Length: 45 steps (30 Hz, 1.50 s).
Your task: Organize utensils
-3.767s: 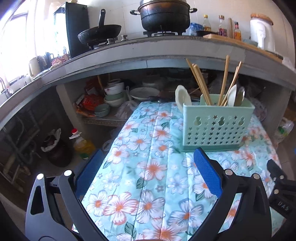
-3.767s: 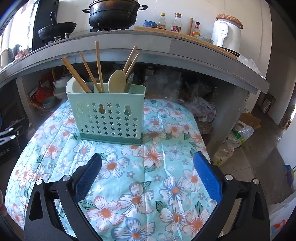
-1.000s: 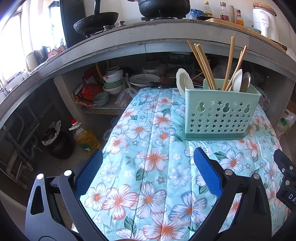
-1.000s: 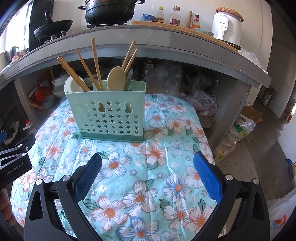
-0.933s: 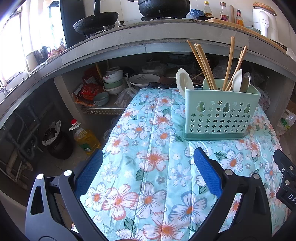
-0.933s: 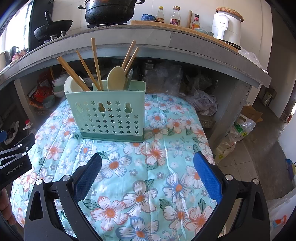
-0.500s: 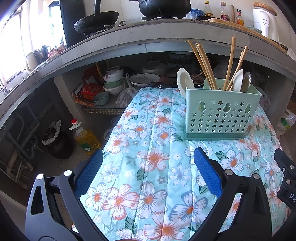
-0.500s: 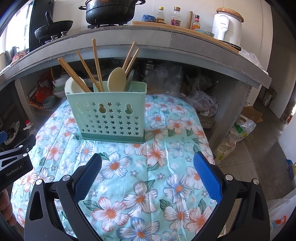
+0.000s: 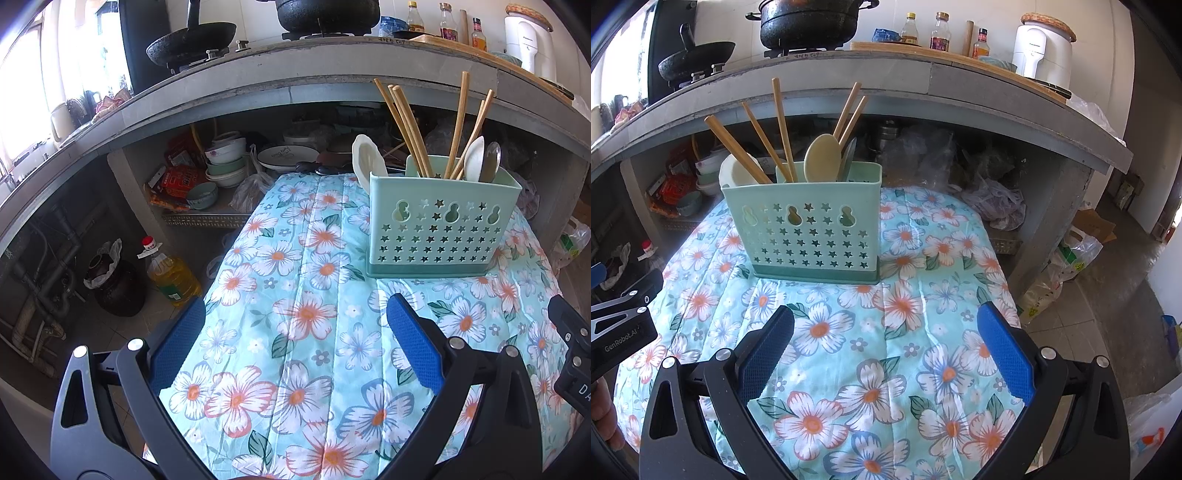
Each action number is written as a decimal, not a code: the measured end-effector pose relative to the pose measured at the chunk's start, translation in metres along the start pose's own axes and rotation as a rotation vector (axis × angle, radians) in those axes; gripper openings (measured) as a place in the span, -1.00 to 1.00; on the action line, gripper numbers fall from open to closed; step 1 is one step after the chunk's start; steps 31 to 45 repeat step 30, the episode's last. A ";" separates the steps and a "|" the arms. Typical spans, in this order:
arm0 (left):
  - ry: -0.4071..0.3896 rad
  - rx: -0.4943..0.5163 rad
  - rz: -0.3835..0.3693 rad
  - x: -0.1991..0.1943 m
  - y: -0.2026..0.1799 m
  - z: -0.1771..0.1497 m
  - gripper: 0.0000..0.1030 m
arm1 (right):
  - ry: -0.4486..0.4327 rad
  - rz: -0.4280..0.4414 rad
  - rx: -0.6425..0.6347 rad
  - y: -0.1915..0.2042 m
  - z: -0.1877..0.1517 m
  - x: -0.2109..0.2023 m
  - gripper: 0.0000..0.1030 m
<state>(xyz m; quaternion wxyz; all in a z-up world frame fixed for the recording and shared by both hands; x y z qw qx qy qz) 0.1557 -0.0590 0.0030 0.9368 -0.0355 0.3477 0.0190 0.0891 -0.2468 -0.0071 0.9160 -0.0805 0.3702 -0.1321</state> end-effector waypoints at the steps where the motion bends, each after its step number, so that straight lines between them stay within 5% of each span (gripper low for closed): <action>1: -0.001 0.000 0.000 0.000 0.000 0.000 0.84 | 0.000 0.000 0.000 -0.001 0.000 0.000 0.87; 45: 0.014 -0.009 0.011 0.002 0.001 -0.001 0.84 | -0.001 0.001 0.009 -0.002 -0.002 -0.002 0.88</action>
Point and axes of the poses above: each gripper's, at about its wrist camera, not at the fingertips, and x roughly the way its jaws point, y to its left, z to its top, the point moved 6 cm from there along x, roughly the way its jaws point, and after that the axes turned 15 degrees about -x, right-handed, at the moved point
